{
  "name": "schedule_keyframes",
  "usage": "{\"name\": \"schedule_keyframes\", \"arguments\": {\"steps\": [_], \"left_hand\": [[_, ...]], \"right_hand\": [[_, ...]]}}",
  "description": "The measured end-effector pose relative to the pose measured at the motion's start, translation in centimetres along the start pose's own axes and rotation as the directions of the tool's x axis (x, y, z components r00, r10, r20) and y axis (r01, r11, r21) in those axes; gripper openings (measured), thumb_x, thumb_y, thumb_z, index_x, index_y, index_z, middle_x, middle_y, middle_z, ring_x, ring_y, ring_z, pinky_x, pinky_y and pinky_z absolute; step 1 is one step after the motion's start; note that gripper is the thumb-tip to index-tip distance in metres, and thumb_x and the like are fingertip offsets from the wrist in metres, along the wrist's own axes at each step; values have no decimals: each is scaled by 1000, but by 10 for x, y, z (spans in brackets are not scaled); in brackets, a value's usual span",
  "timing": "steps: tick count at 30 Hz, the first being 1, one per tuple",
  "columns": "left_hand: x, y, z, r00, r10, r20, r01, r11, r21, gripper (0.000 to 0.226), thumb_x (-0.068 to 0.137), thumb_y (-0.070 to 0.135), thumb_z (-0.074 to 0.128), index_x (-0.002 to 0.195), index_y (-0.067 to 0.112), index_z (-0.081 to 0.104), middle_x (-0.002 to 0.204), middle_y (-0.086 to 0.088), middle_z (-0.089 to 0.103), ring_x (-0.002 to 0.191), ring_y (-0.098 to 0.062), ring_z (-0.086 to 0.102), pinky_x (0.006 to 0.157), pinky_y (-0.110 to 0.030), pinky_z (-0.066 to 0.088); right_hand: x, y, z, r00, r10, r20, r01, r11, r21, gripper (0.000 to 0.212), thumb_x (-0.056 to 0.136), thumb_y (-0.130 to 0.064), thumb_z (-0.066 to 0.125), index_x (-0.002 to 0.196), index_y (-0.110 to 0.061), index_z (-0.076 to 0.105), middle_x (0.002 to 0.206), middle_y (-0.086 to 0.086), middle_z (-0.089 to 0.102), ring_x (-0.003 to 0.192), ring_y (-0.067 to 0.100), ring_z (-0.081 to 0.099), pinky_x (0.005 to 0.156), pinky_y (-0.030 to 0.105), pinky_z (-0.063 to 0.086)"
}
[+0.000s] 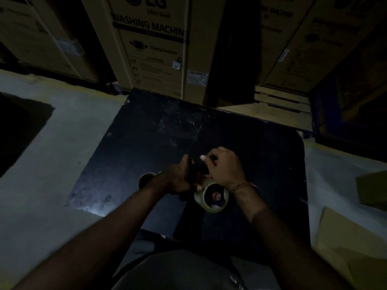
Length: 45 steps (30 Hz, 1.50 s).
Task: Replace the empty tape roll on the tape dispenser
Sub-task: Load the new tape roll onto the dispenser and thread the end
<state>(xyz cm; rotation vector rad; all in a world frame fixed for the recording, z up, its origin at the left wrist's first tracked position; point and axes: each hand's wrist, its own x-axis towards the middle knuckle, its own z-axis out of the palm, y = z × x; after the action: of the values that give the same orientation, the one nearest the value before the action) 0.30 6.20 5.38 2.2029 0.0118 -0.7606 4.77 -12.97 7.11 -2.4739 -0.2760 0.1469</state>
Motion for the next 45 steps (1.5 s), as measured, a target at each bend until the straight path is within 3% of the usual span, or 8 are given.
{"name": "schedule_keyframes", "arguments": {"steps": [5,9,16,22,28,38,42,45], "left_hand": [[0,0,-9,999,-37,-26,36,998,-48,84,63,57,90,123,31,36,93,-1,67,71,-15,65,49,-26,48],[-1,6,-21,999,-29,-43,24,995,-94,91,60,57,91,128,32,36,110,-2,66,82,-20,73,60,-39,64],[-3,14,-29,996,28,-81,-36,994,-104,101,52,67,88,132,32,38,116,4,66,98,-16,68,76,-34,59],[-9,19,-30,988,86,-130,-97,992,-77,101,56,63,89,134,27,38,126,5,61,111,-15,63,92,-36,57],[-14,16,-26,991,74,-116,-85,991,-101,93,64,53,93,134,26,37,124,3,62,103,-14,64,77,-32,58],[-18,11,-26,989,69,-132,-77,995,-60,102,59,64,88,138,28,35,132,1,61,112,-18,63,97,-44,57],[-20,10,-25,988,63,-139,-73,995,-68,101,63,59,90,140,27,34,130,1,62,107,-20,68,88,-44,61],[-20,7,-21,988,58,-144,-71,993,-92,90,64,56,91,130,28,37,114,-1,66,84,-17,70,62,-32,58]], "right_hand": [[1,-4,-28,979,118,164,-159,952,261,18,101,-17,59,111,-22,73,109,-4,73,100,9,67,80,19,53],[-3,-13,-45,989,28,143,-62,969,239,20,91,-7,72,101,-24,77,112,-8,68,104,3,64,78,1,45],[-5,-33,-54,944,-181,278,250,938,-239,21,81,-36,81,101,-31,80,141,-6,50,131,18,46,107,41,45],[2,-57,-48,908,-177,381,384,718,-581,39,84,-48,75,112,-21,78,135,2,53,123,25,50,103,44,45],[-3,-71,-43,886,-195,421,442,631,-638,31,91,-37,70,111,-14,72,126,4,56,117,26,52,96,43,48],[-9,-72,-36,850,-282,445,524,537,-661,23,90,-29,60,100,-13,72,125,9,56,106,30,56,91,46,48],[-4,-58,-25,816,-396,422,576,489,-655,19,85,-19,66,100,-12,76,123,10,61,109,32,57,100,53,45],[-1,-55,-21,798,-451,399,599,520,-609,14,75,-14,72,88,-8,75,111,11,65,97,32,62,85,48,53]]}}
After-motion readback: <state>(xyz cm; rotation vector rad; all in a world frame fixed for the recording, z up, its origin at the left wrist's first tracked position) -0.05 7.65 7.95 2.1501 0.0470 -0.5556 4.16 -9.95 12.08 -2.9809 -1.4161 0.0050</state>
